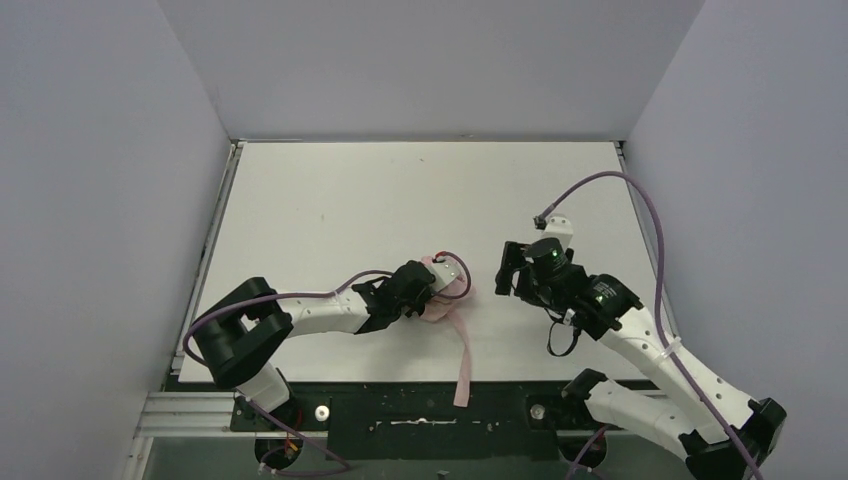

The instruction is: Put away the umbrella

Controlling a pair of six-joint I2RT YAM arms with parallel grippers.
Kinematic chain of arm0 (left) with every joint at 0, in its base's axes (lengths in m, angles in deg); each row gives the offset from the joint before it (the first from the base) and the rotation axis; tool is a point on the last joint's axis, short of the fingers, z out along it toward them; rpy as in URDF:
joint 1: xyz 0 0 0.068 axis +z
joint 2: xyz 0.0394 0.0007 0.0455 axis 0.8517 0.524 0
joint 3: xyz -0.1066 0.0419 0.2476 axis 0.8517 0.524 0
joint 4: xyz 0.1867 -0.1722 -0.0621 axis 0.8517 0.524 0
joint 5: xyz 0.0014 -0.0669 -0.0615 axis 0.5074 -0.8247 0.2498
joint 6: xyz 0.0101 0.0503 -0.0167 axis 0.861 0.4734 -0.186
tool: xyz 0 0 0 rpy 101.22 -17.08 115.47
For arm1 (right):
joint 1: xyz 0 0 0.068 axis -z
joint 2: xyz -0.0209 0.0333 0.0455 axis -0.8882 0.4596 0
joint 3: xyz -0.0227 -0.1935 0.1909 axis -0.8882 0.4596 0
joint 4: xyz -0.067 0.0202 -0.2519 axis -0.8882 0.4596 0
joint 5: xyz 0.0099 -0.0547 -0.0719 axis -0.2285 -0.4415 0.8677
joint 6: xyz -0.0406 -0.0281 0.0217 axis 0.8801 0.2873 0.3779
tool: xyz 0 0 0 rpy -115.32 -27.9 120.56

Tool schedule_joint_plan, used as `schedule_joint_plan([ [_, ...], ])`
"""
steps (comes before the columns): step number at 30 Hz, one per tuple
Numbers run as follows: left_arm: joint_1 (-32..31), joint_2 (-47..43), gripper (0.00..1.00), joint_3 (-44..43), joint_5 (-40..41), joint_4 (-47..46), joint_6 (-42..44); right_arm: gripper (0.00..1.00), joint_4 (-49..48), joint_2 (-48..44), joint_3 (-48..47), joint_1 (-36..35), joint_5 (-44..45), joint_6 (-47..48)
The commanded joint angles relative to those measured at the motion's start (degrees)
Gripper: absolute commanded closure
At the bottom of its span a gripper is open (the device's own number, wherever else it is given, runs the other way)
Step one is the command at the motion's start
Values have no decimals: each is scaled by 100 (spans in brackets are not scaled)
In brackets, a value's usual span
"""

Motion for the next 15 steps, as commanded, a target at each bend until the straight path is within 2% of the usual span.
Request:
schedule_joint_plan([
  [1,57,-108,100,101,24,-85,161,23,-609,-380,942,298,-1667,-127],
  [4,59,-57,100,76,66,-86,158,29,-1244,-761,1812,226,-2334,-753],
  [6,58,-33,100,60,61,-57,140,32,-1642,-1047,2328,-73,-2391,-1222],
  [10,58,-12,100,64,14,-67,108,33,-2165,-1391,2978,-1249,-1510,-2027],
  [15,54,14,100,22,31,-20,92,35,-2809,-1192,3389,-2738,-328,-2871],
])
